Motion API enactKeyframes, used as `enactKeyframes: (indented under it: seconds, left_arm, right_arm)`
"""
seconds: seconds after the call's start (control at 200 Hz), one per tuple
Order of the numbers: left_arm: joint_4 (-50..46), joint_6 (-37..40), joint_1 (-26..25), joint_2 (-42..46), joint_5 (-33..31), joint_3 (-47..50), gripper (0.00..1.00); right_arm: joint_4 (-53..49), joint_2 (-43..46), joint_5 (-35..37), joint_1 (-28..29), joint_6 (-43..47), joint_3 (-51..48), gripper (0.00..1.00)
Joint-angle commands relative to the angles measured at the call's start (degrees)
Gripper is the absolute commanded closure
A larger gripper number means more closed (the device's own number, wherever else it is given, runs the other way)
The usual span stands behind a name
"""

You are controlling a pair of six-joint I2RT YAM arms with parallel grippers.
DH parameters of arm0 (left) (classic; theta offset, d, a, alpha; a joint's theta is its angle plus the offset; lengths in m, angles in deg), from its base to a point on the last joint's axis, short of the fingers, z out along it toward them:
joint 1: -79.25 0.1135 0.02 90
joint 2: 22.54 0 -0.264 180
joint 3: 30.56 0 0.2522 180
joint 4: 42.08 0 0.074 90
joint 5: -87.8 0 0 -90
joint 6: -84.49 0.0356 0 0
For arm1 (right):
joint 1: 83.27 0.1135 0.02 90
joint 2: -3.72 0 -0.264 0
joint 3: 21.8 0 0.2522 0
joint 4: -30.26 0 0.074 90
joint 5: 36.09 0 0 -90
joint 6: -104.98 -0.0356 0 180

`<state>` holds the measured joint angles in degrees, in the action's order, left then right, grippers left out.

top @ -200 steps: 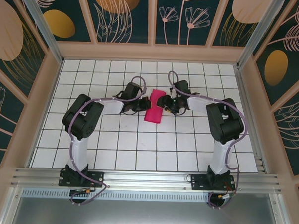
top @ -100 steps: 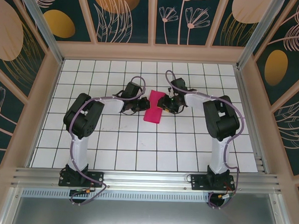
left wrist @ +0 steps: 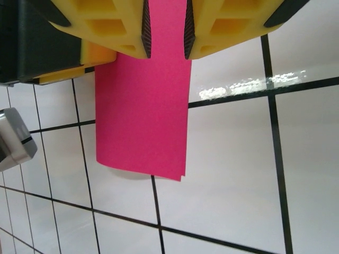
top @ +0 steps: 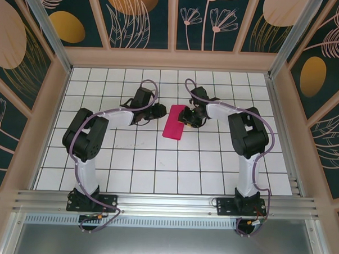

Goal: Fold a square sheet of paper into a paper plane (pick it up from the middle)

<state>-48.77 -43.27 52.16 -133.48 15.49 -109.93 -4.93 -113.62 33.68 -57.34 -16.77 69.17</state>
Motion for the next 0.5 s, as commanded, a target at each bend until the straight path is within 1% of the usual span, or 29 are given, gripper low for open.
enactKeyframes:
  seconds: [0.0, 0.1, 0.32, 0.495]
  left_arm:
    - [2.18, -0.42, 0.29, 1.36, 0.88, 1.57, 0.73]
    - [2.86, 0.29, 0.29, 1.43, 1.04, 1.93, 0.73]
    - [4.49, 1.08, 0.29, 2.21, -1.39, 3.58, 0.73]
    - [6.02, 1.02, 0.29, 2.77, -2.19, 4.52, 0.73]
  right_arm:
    - [-2.74, -4.35, 4.14, 0.29, 1.72, -2.55, 0.61]
    - [-3.07, -4.21, 4.00, 0.28, 3.27, -2.66, 0.61]
    - [-3.56, -4.65, 3.65, 0.21, 5.23, -2.95, 0.61]
    - [-4.66, -5.30, 4.99, 0.16, 5.26, -2.48, 0.62]
